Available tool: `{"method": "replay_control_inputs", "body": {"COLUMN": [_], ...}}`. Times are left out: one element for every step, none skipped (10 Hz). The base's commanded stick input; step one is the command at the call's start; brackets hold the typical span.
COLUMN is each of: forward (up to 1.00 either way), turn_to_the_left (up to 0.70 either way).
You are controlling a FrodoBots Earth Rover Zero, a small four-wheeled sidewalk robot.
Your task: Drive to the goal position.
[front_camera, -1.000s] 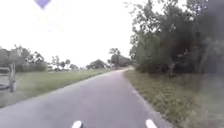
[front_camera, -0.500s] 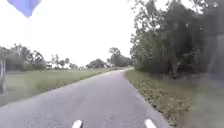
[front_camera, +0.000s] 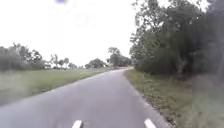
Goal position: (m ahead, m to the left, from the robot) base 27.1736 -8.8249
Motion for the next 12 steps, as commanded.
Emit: {"method": "replay_control_inputs", "body": {"forward": [0.80, 0.80, 0.80, 0.80, 0.80, 0.80, 0.80, 0.80, 0.80, 0.80, 0.80, 0.80], "turn_to_the_left": [0.03, 0.03, 0.03, 0.03, 0.03, 0.03, 0.03, 0.03, 0.03, 0.03, 0.03, 0.03]}}
